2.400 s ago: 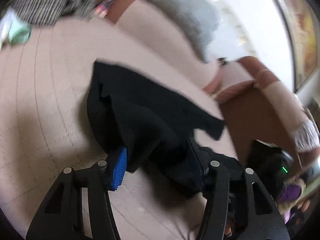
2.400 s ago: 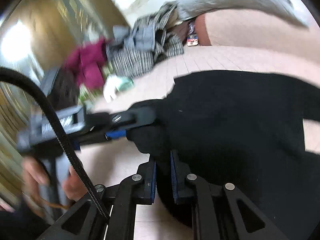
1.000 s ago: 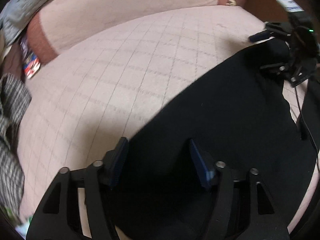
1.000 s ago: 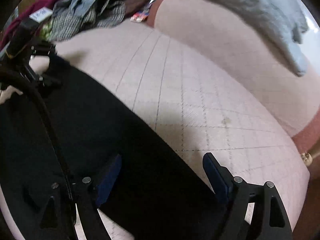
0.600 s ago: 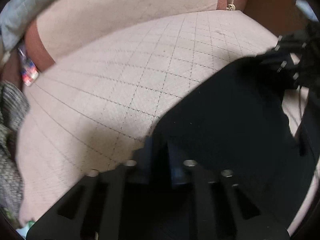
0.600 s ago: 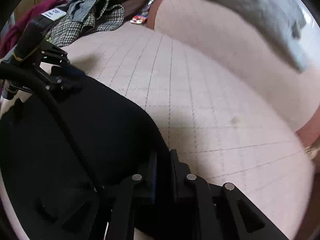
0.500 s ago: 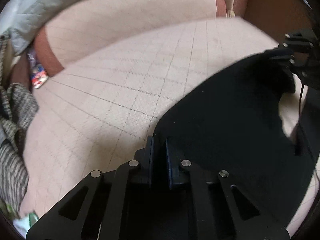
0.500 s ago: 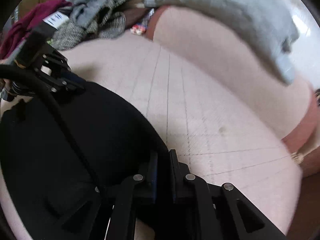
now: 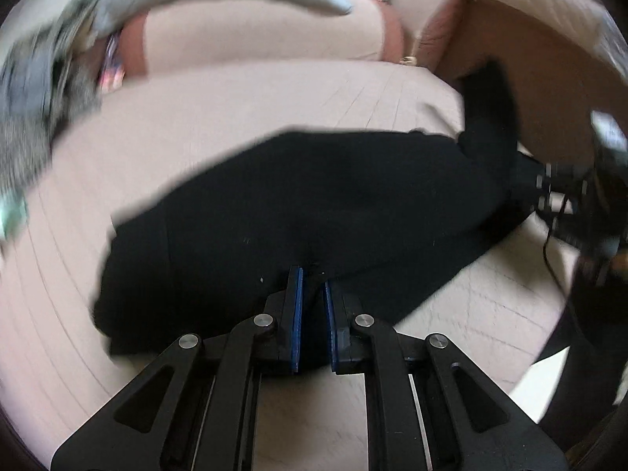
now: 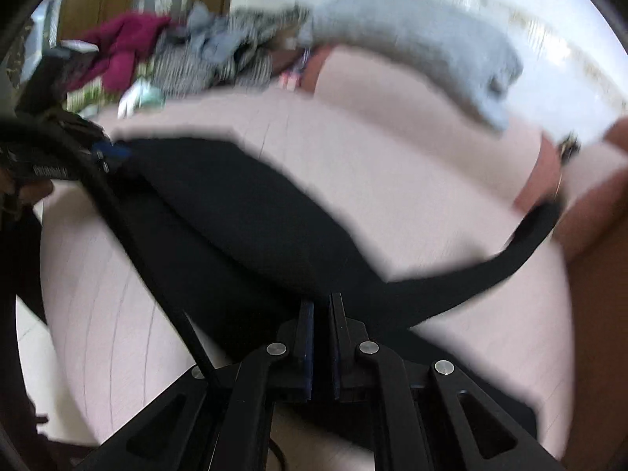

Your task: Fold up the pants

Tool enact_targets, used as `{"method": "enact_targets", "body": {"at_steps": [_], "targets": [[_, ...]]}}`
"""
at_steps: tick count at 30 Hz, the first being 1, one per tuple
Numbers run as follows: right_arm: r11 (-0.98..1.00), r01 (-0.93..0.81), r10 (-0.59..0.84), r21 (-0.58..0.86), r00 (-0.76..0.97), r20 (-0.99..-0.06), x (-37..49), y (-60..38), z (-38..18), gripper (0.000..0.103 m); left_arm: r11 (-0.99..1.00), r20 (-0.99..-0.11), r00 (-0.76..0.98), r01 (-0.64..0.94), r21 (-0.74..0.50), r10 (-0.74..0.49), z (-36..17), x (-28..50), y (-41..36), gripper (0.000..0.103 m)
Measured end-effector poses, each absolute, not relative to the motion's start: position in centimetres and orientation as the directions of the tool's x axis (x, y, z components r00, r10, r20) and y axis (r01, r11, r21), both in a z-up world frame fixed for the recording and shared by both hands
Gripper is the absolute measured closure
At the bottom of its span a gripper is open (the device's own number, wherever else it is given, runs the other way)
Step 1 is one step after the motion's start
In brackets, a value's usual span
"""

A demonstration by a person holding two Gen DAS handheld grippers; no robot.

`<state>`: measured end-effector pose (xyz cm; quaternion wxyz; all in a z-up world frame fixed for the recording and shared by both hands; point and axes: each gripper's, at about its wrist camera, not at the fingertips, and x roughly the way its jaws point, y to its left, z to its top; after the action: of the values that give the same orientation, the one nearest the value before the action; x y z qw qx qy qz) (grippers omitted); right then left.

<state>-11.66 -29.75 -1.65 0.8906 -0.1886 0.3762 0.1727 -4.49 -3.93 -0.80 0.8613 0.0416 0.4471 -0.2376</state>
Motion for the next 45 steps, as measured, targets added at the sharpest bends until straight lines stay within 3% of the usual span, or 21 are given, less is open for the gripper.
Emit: {"method": "enact_targets", "body": {"at_steps": [2, 5, 6, 7, 9, 10, 17, 22, 23, 24, 26, 27, 31, 35, 38, 40, 43, 45], "targets": [[0.885, -0.445, 0.181, -0.138, 0.601, -0.779, -12.0, -29.8, -3.2, 0.097, 0.89, -0.765, 0.492, 0.396, -0.228, -0.415, -0.5, -5.1, -2.6, 0.094], [0.889, -0.424, 0.14, -0.174, 0.612, -0.779, -12.7, -29.3, -2.9, 0.096, 0.871, -0.709, 0.514, 0.362, -0.331, -0.483, 1.7, -7.1, -1.2, 0.088], [0.89, -0.432, 0.167, -0.149, 0.612, -0.773, -13.1, -29.2, -2.3, 0.093, 0.876, -0.687, 0.546, 0.342, -0.339, -0.479, 2.5, -7.7, -0.2, 0.082], [0.891, -0.439, 0.211, -0.112, 0.62, -0.756, -13.6, -29.2, -1.5, 0.091, 0.884, -0.674, 0.572, 0.327, -0.335, -0.467, 3.0, -7.9, 0.6, 0.066], [0.89, -0.451, 0.275, -0.065, 0.646, -0.712, -14.5, -28.7, -0.2, 0.062, 0.896, -0.655, 0.612, 0.276, -0.349, -0.443, 3.7, -8.4, 2.6, 0.037], [0.885, -0.463, 0.303, -0.052, 0.658, -0.69, -14.7, -28.2, 0.3, 0.055, 0.897, -0.646, 0.626, 0.25, -0.365, -0.438, 3.7, -8.6, 3.5, 0.036], [0.779, -0.626, 0.485, -0.023, 0.625, -0.612, -13.1, -18.7, 0.2, 0.053, 0.86, -0.673, 0.611, 0.023, -0.51, -0.416, 1.9, -4.9, 8.6, 0.036], [0.68, -0.717, 0.467, -0.153, 0.584, -0.664, -11.3, -10.7, -3.6, 0.053, 0.854, -0.738, 0.517, -0.027, -0.52, -0.433, -0.7, -1.7, 7.7, 0.036], [0.68, -0.706, 0.432, -0.198, 0.603, -0.671, -10.5, -9.7, -4.4, 0.057, 0.847, -0.742, 0.49, -0.013, -0.531, -0.457, -1.2, -1.3, 7.1, 0.036], [0.686, -0.701, 0.423, -0.195, 0.601, -0.678, -9.2, -9.4, -4.7, 0.076, 0.838, -0.738, 0.466, 0.015, -0.545, -0.488, -1.5, -1.1, 6.5, 0.036], [0.721, -0.688, 0.453, -0.089, 0.564, -0.69, -7.4, -9.9, -4.4, 0.096, 0.858, -0.744, 0.472, 0.052, -0.511, -0.472, -1.0, -1.2, 5.8, 0.045], [0.744, -0.668, 0.491, 0.002, 0.545, -0.68, -6.6, -10.7, -3.8, 0.097, 0.87, -0.736, 0.497, 0.085, -0.486, -0.46, 0.0, -1.7, 5.5, 0.051], [0.732, -0.674, 0.574, 0.099, 0.533, -0.621, -8.3, -12.0, -0.5, 0.098, 0.855, -0.635, 0.608, 0.151, -0.497, -0.477, 3.5, -3.9, 6.5, 0.053], [0.721, -0.679, 0.593, 0.14, 0.499, -0.632, -9.5, -10.8, -1.3, 0.098, 0.938, -0.734, 0.612, 0.034, -0.346, -0.293, 2.1, -3.6, 6.9, 0.053], [0.751, -0.653, 0.52, 0.095, 0.498, -0.694, -9.6, -8.9, -5.3, 0.097, 0.93, -0.759, 0.578, -0.001, -0.368, -0.3, 0.8, -3.8, 7.7, 0.053], [0.764, -0.636, 0.534, 0.106, 0.531, -0.658, -10.0, -9.3, -5.3, 0.096, 0.931, -0.73, 0.615, 0.018, -0.364, -0.298, 1.9, -4.8, 7.7, 0.053], [0.757, -0.64, 0.539, 0.128, 0.502, -0.677, -10.0, -10.4, -4.3, 0.073, 0.94, -0.692, 0.666, 0.04, -0.338, -0.277, 3.5, -5.7, 6.9, 0.053], [0.772, -0.63, 0.52, 0.088, 0.546, -0.657, -10.7, -12.3, -3.2, 0.068, 0.941, -0.671, 0.683, 0.075, -0.329, -0.288, 4.7, -5.7, 6.0, 0.053]]}}
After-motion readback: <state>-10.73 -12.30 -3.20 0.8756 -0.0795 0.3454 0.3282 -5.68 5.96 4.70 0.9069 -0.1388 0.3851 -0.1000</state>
